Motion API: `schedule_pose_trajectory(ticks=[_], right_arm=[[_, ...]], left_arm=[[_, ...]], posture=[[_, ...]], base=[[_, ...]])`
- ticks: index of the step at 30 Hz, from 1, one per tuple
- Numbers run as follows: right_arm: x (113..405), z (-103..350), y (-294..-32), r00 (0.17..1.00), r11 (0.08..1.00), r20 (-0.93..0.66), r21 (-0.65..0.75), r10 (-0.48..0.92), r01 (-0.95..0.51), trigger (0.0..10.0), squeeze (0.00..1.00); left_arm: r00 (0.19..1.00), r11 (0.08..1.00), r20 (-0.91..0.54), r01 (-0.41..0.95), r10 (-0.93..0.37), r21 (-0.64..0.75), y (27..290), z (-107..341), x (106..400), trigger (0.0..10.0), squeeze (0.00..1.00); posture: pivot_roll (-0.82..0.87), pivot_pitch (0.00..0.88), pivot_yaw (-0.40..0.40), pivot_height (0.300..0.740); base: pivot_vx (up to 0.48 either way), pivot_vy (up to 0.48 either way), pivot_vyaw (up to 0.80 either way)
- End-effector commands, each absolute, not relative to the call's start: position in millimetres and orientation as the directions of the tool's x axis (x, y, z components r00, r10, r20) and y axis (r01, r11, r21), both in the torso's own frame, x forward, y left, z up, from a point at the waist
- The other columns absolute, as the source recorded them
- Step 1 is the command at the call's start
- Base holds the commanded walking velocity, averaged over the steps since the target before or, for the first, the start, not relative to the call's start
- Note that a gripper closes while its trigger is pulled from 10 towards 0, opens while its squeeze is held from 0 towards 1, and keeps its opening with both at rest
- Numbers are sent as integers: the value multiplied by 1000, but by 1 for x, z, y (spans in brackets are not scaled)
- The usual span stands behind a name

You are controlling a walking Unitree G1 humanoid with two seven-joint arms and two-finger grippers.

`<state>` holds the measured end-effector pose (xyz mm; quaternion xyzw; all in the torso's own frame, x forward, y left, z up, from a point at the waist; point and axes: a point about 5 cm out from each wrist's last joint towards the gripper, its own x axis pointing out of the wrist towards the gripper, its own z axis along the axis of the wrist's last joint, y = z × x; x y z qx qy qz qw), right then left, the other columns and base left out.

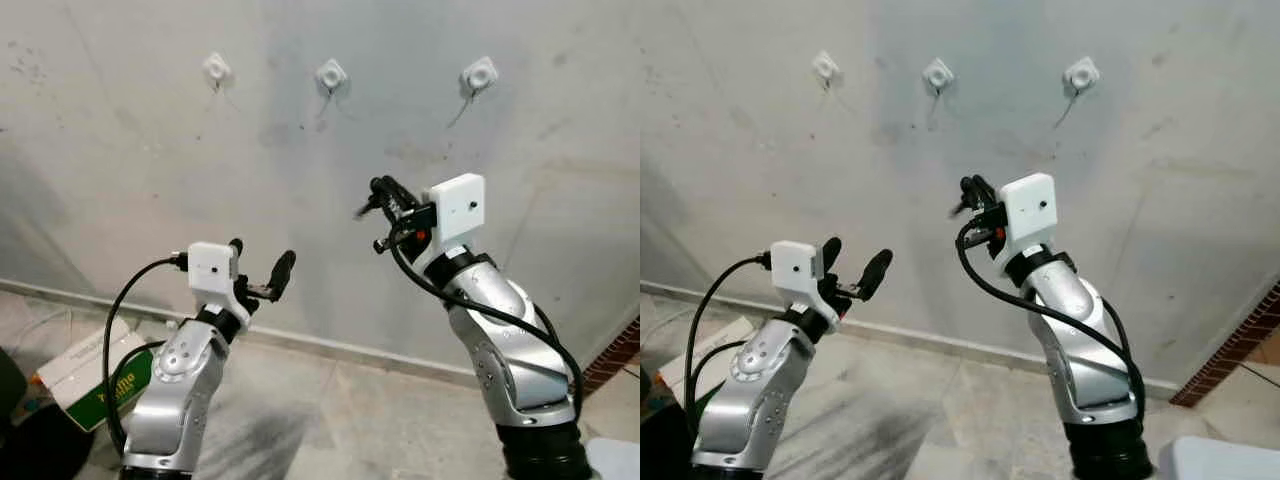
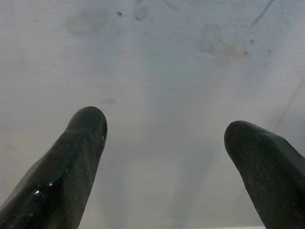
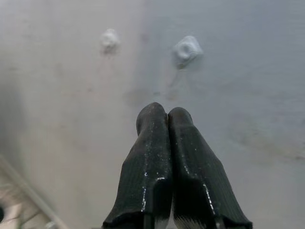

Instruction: Hang keys on a hook

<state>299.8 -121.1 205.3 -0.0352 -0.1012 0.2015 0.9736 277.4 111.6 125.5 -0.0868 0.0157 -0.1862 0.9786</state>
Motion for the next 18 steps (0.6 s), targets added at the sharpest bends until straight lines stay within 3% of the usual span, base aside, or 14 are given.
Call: schedule_pose_trajectory(ticks=[1,8,18], right_arm=[[298,215,-114,880,909,226,-118,417,-400,10000,0],[299,214,-115,893,919,216,-105,394,-380,10000,0],[300,212,-117,901,922,199,-124,386,-367,10000,0]], left_arm=[[947,938,-6,317,-321,-143,123,127,279,10000,0],[946,935,7,320,-323,-154,122,129,280,10000,0],[946,931,9,320,-324,-178,119,128,280,10000,0]], posture=[[-57,11,62,740],[-59,11,62,740],[-69,13,57,740]], base=[[0,0,0],[0,0,0],[0,0,-761]])
